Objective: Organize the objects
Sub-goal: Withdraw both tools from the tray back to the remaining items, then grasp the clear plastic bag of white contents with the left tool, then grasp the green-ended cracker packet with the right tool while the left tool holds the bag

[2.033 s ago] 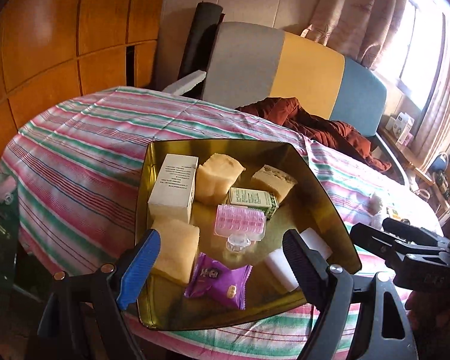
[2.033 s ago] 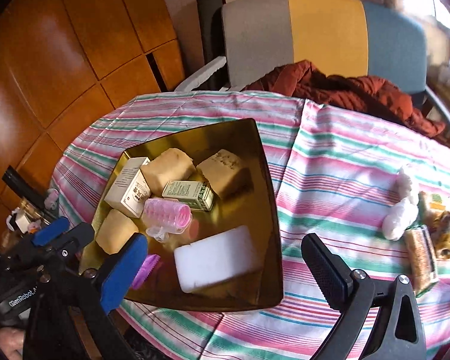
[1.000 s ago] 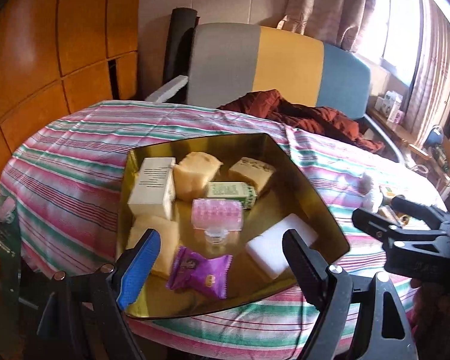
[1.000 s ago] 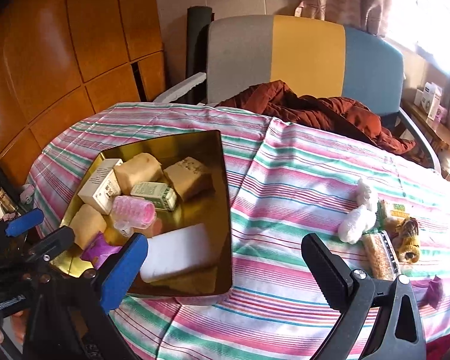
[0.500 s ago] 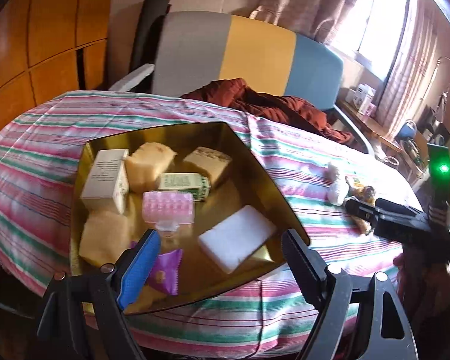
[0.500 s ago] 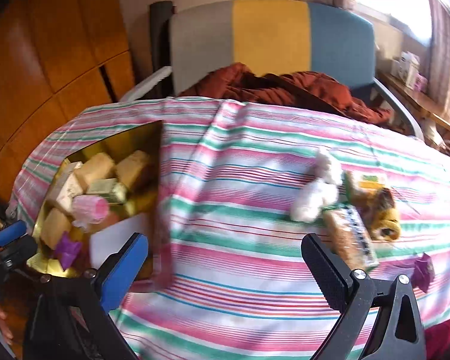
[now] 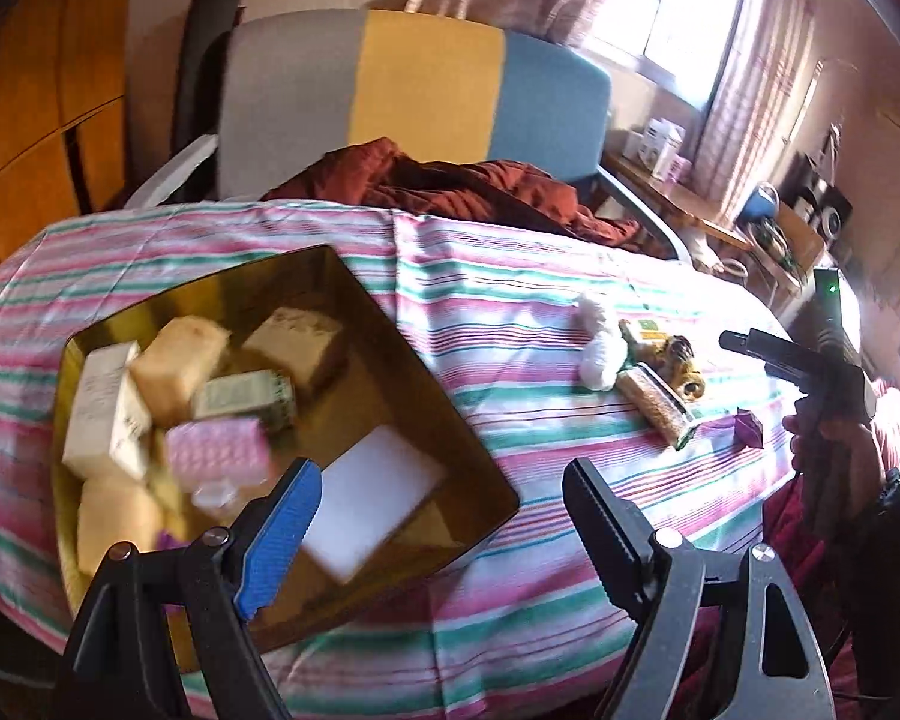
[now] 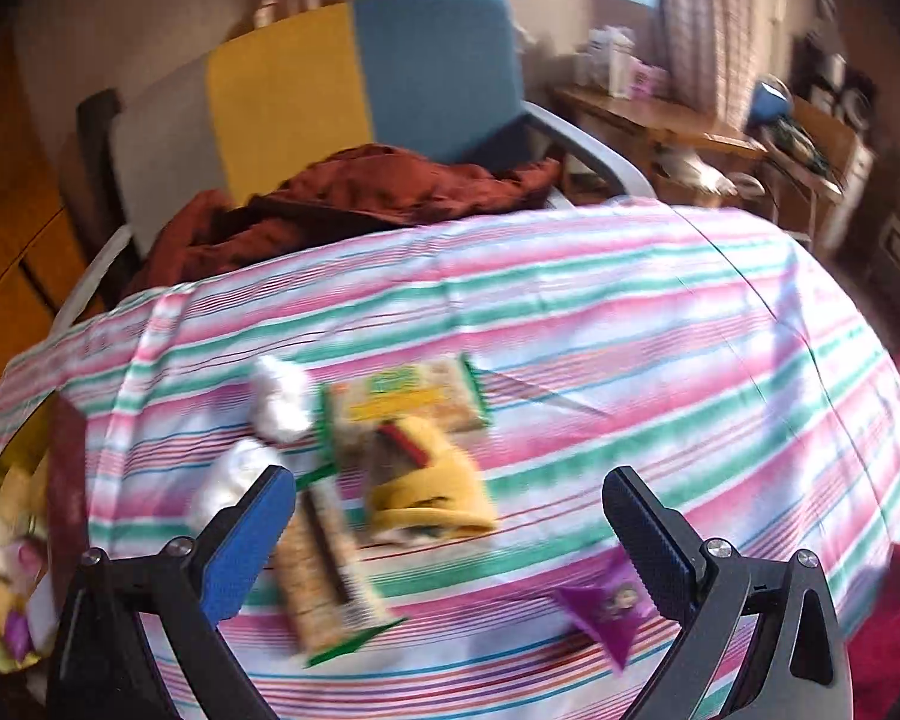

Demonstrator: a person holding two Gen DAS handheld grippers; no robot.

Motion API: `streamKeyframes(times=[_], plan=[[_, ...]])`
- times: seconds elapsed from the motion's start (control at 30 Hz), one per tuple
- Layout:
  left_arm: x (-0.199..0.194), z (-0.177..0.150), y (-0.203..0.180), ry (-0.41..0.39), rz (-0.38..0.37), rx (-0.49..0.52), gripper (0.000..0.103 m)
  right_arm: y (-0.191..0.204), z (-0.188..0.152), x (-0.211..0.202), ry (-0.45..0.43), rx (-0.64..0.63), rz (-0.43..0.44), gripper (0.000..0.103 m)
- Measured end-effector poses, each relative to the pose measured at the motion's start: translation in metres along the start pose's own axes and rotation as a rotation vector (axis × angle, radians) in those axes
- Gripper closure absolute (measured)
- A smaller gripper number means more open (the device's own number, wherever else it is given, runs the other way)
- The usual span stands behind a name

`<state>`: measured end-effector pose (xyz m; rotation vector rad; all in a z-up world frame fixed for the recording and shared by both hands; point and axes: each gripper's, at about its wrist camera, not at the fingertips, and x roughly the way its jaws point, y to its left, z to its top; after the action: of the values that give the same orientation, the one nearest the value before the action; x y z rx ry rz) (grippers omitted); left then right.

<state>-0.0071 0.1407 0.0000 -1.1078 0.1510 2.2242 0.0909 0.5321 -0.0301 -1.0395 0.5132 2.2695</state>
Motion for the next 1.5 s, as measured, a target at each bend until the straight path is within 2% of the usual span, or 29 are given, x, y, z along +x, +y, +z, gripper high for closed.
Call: streamKeyframes(times=[0.13, 0.23, 0.33, 0.47, 0.6, 0.77, 1.03, 1.1, 1.13, 1.23, 1.3, 1.4, 1.5], plan=[[0.022, 0.017, -0.027, 0.034, -0.007, 0.065, 0.019, -0.025, -0.002, 0.014, 0.052, 0.121, 0.045, 0.000], [0.042, 0.028, -0.048, 0.054, -0.030, 0.107, 0.020, -0.020, 0.000, 0.009, 0.029, 0.099, 0.067, 0.000], [0.068, 0.036, -0.071, 0.096, -0.040, 0.153, 0.026, -0.015, 0.000, 0.009, 0.032, 0.080, 0.073, 0.000], [0.105, 0.045, -0.099, 0.156, -0.054, 0.202, 0.026, -0.021, 0.000, 0.008, 0.026, 0.096, 0.091, 0.000], [0.137, 0.054, -0.114, 0.209, -0.070, 0.215, 0.030, -0.024, 0.000, 0.007, 0.031, 0.111, 0.114, 0.000], [0.176, 0.069, -0.125, 0.263, -0.112, 0.191, 0.041, -0.016, 0.000, 0.006, 0.041, 0.080, 0.152, 0.000], [0.220, 0.082, -0.148, 0.299, -0.164, 0.220, 0.042, -0.011, -0.002, 0.007, 0.061, 0.050, 0.177, 0.000], [0.234, 0.083, -0.150, 0.321, -0.163, 0.218, 0.052, -0.011, -0.001, 0.007, 0.064, 0.048, 0.185, 0.000], [0.240, 0.082, -0.149, 0.334, -0.157, 0.212, 0.062, -0.010, -0.002, 0.007, 0.067, 0.043, 0.196, 0.001], [0.243, 0.080, -0.136, 0.333, -0.181, 0.146, 0.066, -0.003, -0.004, 0.009, 0.087, 0.009, 0.218, 0.008], [0.237, 0.078, -0.126, 0.329, -0.179, 0.110, 0.066, 0.003, -0.007, 0.013, 0.111, -0.023, 0.233, 0.020], [0.225, 0.071, -0.113, 0.316, -0.169, 0.070, 0.066, 0.017, -0.013, 0.020, 0.153, -0.092, 0.253, 0.030], [0.210, 0.062, -0.105, 0.294, -0.169, 0.058, 0.066, 0.033, -0.021, 0.024, 0.189, -0.164, 0.280, 0.034]])
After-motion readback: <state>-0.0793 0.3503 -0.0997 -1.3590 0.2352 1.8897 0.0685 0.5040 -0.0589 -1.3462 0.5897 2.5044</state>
